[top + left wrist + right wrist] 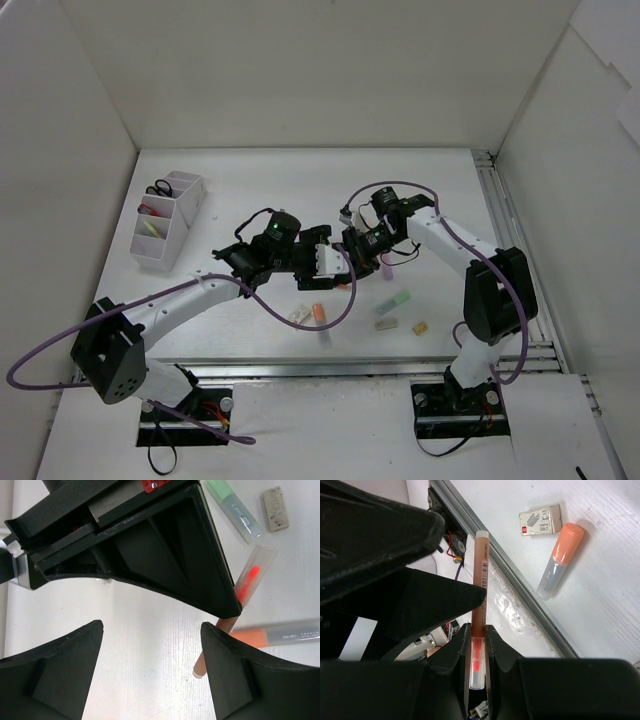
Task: Sort the stationery into containers
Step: Pick up the pen from the center of the board.
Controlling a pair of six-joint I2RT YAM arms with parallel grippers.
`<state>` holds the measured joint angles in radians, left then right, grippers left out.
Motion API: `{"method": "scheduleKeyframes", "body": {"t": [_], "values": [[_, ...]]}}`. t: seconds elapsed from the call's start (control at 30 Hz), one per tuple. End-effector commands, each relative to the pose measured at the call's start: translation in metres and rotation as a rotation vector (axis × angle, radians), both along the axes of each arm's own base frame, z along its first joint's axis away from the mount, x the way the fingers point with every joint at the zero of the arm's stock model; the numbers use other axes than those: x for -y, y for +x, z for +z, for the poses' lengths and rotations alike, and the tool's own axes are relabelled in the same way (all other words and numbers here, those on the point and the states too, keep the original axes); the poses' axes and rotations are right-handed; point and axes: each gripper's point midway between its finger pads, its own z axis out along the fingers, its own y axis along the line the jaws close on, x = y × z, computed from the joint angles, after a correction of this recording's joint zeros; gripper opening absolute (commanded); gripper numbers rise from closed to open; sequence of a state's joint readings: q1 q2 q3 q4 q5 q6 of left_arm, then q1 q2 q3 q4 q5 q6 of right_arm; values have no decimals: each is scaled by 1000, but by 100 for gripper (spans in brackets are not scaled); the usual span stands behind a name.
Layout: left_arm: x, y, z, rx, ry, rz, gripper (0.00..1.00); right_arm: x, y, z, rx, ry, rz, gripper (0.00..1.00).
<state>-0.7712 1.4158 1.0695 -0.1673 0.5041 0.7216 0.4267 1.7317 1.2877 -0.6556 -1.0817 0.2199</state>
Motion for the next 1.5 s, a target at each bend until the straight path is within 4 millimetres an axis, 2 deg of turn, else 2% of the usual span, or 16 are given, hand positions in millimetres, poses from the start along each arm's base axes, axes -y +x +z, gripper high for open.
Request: {"method": "scheduleKeyframes", "body": {"t": [0.0, 0.1, 0.17, 0.23, 0.37, 0.47, 0.6, 0.73, 0.87, 0.93, 1.1, 1.2, 1.27, 1.3, 1.4, 1.47], "values": [[5, 3, 25, 57, -51, 9, 75, 5, 3, 21, 30, 40, -23, 0], [0, 7, 34, 92, -74, 47, 83, 8, -2, 12, 9, 32, -18, 0], [-6, 10, 39, 111, -89, 72, 96, 10, -9, 3, -14, 22, -8, 0], [-12, 16, 45, 125, -101, 98, 99, 12, -16, -3, -33, 16, 0, 0], [-20, 13, 52, 108, -127, 80, 100, 17, -15, -10, -23, -14, -11, 0], [-18, -3, 51, 64, -139, 21, 99, 20, -2, -10, 11, -42, -35, 0], [-20, -19, 34, -5, -147, -2, 99, 20, 19, 0, 81, -51, -62, 0], [-9, -31, 29, -31, -165, -44, 99, 14, 34, 16, 134, -32, -75, 0], [5, -31, 20, -48, -125, -48, 99, 13, 38, 22, 153, -32, -87, 0], [10, -22, 19, -47, -114, -31, 98, 9, 39, 23, 155, -25, -90, 0], [26, -16, 25, -56, -100, -46, 95, 3, 33, 24, 132, 1, -65, 0], [33, -16, 21, -68, -85, -57, 86, -2, 31, 26, 125, 13, -52, 0], [34, -14, 18, -72, -84, -48, 69, -4, 30, 30, 126, 23, -50, 0], [34, -13, 16, -74, -82, -37, 56, -5, 30, 31, 123, 25, -50, 0], [35, -9, 15, -72, -85, -23, 34, -7, 30, 37, 123, 40, -49, 0], [35, -9, 14, -72, -81, -24, 27, -8, 29, 40, 118, 52, -47, 0]]}}
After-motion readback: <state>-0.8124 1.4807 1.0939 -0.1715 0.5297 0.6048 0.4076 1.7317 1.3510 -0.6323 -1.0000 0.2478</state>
